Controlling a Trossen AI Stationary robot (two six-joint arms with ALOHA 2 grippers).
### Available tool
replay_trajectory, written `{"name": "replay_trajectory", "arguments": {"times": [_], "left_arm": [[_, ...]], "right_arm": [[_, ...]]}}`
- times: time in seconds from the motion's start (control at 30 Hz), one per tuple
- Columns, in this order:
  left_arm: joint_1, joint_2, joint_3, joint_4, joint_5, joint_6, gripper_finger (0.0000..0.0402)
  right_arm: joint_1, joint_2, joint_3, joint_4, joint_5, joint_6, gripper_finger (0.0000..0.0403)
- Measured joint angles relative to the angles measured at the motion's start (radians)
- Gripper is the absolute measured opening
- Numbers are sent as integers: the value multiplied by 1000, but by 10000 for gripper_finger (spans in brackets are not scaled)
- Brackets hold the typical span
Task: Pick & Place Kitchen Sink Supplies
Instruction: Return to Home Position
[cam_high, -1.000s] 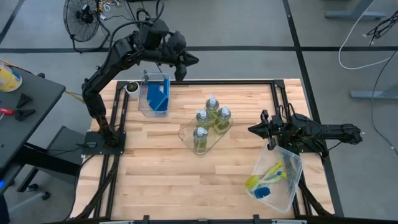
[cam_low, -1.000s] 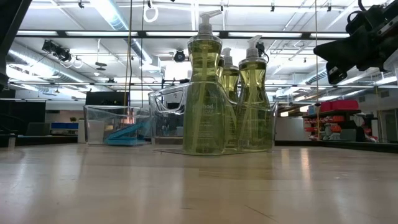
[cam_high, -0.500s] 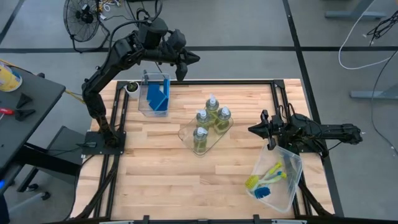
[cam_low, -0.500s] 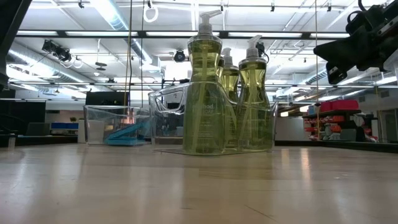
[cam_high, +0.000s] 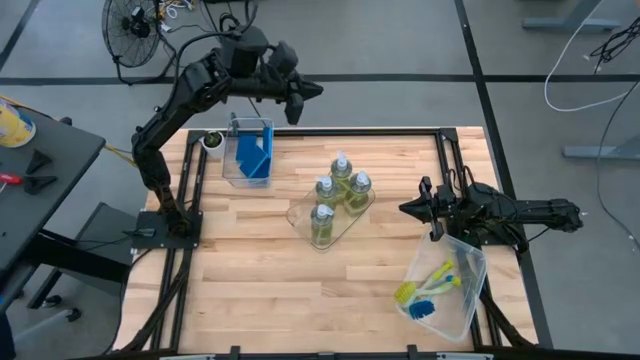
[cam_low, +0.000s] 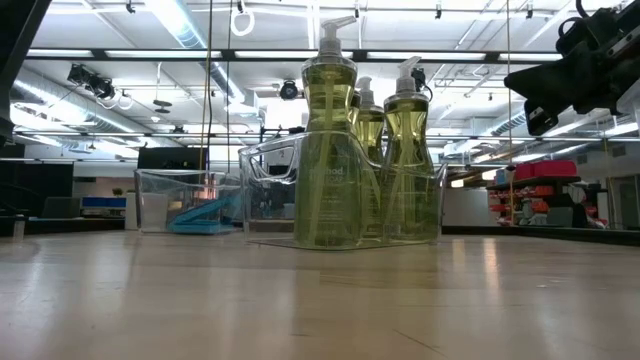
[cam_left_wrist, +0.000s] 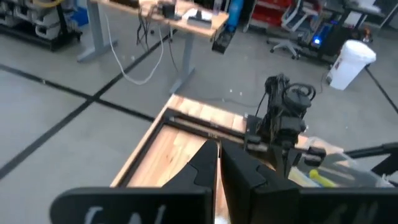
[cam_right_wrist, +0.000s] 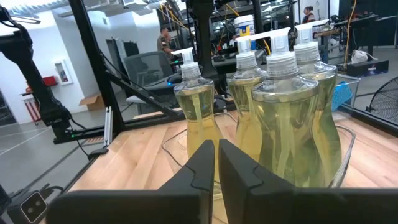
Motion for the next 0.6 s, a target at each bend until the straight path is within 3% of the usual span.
{"name": "replay_trajectory", "arguments": {"times": [0.3,0.6], "left_arm": [[-14,0,0,129,7,-60,21],[-118,-1,-34,168,-16,-76,21]], "right_arm": [[0,0,0,0,0,0,27],[0,0,0,-1,0,0,27]]}}
